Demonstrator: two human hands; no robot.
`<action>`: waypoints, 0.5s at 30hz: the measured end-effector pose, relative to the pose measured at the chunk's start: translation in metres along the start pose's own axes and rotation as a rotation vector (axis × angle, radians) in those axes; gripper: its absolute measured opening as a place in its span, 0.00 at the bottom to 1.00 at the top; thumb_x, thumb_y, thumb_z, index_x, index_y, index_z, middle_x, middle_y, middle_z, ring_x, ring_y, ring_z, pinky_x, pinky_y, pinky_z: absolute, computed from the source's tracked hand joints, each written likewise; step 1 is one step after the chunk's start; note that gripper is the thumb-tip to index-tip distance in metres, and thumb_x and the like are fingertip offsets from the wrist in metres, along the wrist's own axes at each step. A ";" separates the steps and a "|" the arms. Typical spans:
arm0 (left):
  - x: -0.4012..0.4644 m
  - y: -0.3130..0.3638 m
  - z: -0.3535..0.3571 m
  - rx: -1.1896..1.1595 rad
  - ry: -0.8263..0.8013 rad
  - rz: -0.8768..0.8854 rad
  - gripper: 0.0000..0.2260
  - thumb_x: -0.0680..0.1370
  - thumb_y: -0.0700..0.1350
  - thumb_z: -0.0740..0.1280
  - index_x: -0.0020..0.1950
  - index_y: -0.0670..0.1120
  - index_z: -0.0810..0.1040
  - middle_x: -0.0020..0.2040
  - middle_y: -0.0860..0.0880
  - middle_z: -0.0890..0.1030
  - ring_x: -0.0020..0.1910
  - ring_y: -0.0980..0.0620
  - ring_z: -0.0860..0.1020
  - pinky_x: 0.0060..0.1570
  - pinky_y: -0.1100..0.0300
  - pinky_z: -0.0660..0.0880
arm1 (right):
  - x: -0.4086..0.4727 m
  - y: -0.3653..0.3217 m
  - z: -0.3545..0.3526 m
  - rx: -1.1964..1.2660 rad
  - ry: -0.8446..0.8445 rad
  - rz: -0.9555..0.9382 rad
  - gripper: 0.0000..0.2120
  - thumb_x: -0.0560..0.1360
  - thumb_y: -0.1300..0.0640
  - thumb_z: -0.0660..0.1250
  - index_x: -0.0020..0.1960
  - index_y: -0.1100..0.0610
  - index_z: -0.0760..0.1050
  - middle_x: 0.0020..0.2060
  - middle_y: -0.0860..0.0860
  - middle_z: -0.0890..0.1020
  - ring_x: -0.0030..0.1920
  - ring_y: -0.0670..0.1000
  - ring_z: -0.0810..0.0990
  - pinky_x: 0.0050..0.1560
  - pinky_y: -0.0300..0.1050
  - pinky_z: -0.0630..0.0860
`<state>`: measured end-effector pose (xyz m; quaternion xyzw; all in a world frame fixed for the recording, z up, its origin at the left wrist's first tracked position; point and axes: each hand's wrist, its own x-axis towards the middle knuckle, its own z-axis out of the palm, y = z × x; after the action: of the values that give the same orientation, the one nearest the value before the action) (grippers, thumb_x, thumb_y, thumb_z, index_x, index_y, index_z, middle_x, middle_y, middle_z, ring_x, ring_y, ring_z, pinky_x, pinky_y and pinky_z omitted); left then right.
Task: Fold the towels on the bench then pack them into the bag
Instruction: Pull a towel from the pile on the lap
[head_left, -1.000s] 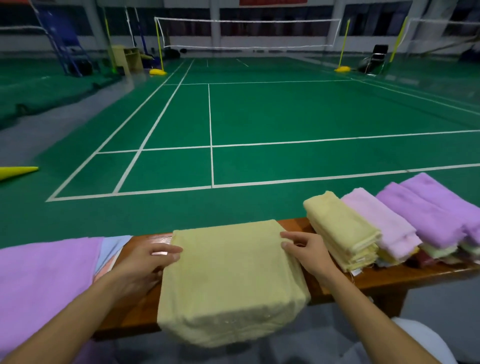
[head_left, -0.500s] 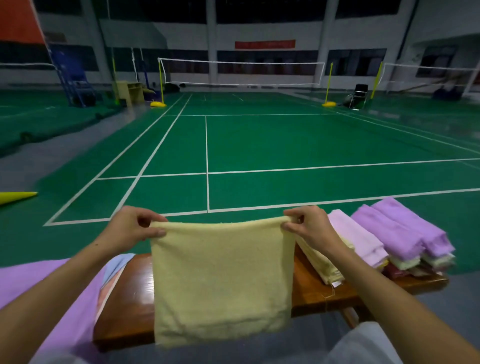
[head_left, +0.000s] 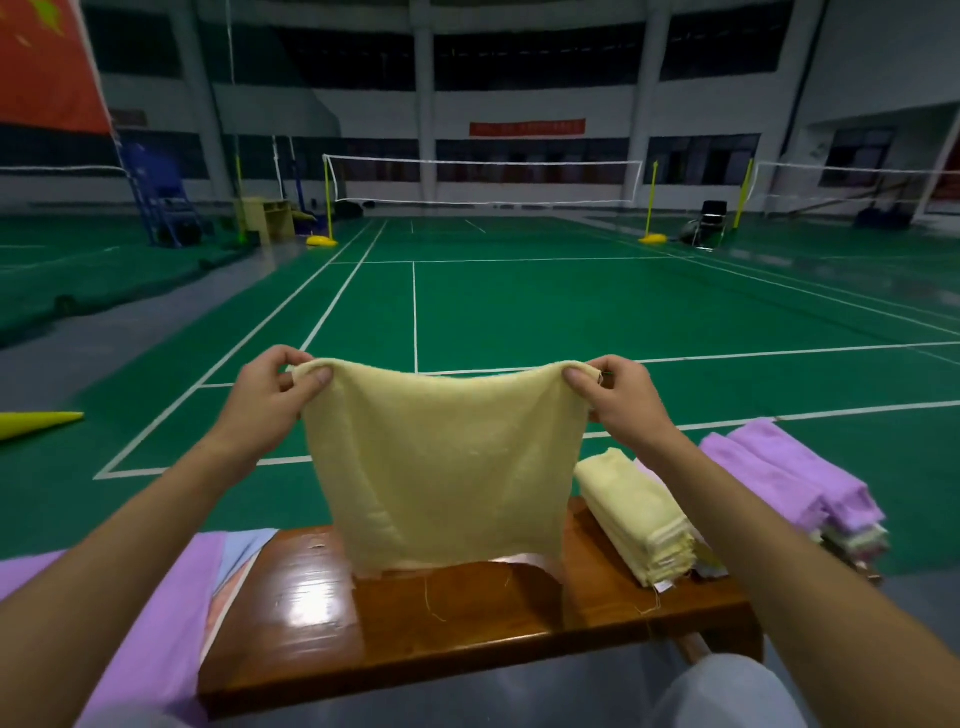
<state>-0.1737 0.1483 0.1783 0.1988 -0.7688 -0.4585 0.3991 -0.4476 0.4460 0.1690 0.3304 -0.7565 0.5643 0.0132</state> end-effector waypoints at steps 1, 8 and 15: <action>-0.004 0.003 0.002 -0.018 0.019 0.002 0.05 0.80 0.42 0.73 0.51 0.45 0.78 0.38 0.48 0.84 0.38 0.50 0.77 0.45 0.49 0.74 | -0.004 -0.001 0.001 0.035 0.022 0.009 0.11 0.78 0.50 0.74 0.51 0.57 0.80 0.45 0.55 0.84 0.49 0.59 0.84 0.51 0.64 0.83; -0.036 0.022 -0.014 -0.150 0.083 0.041 0.04 0.76 0.41 0.76 0.48 0.46 0.83 0.37 0.51 0.86 0.34 0.59 0.80 0.36 0.64 0.80 | -0.035 -0.009 -0.020 0.113 0.062 -0.015 0.08 0.76 0.52 0.77 0.49 0.57 0.83 0.42 0.54 0.86 0.42 0.50 0.85 0.43 0.58 0.86; -0.032 0.019 -0.029 -0.177 0.062 0.050 0.02 0.78 0.42 0.75 0.47 0.45 0.84 0.37 0.49 0.86 0.34 0.55 0.80 0.33 0.62 0.79 | -0.036 -0.018 -0.017 0.155 0.027 -0.058 0.08 0.77 0.53 0.77 0.50 0.56 0.84 0.39 0.50 0.85 0.36 0.42 0.81 0.32 0.40 0.78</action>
<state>-0.1301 0.1634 0.1880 0.1575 -0.7171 -0.5082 0.4503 -0.4157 0.4760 0.1766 0.3446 -0.7005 0.6247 0.0140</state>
